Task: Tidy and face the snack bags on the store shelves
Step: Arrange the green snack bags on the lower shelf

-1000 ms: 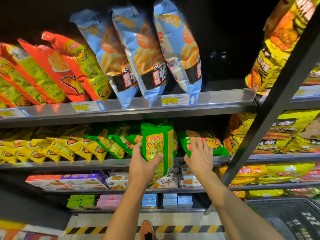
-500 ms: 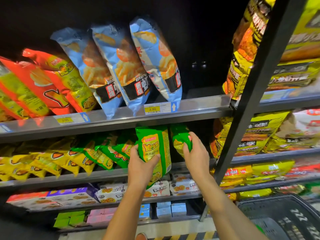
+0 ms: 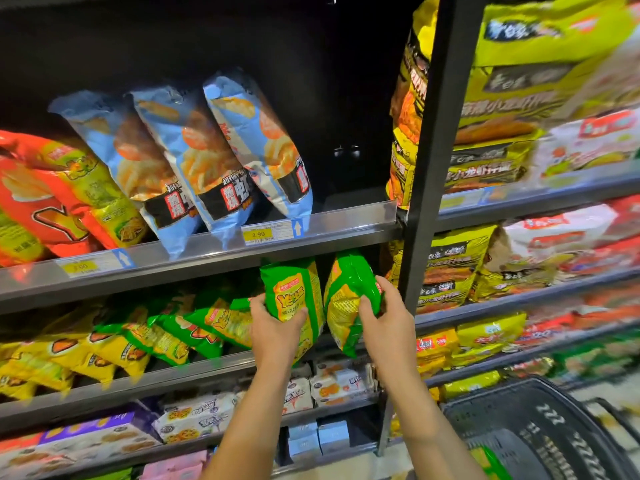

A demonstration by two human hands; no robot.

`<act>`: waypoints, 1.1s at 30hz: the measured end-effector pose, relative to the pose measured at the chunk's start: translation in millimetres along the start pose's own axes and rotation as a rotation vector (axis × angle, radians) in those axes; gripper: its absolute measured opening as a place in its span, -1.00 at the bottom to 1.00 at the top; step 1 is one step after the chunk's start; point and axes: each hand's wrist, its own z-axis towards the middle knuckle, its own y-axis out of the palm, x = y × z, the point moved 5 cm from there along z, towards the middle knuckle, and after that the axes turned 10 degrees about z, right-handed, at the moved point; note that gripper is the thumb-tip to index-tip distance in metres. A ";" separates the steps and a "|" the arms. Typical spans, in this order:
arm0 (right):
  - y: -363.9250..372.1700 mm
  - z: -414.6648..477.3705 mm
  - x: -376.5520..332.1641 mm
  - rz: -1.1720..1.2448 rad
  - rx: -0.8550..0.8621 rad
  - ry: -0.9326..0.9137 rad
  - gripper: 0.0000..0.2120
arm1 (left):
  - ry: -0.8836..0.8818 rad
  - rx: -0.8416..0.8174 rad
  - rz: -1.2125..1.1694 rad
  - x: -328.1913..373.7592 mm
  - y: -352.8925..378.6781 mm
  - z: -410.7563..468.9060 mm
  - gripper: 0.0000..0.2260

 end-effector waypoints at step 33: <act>-14.2 -7.1 10.0 0.007 -0.008 0.086 -0.58 | -0.081 0.117 0.100 -1.7 53.2 30.8 -0.30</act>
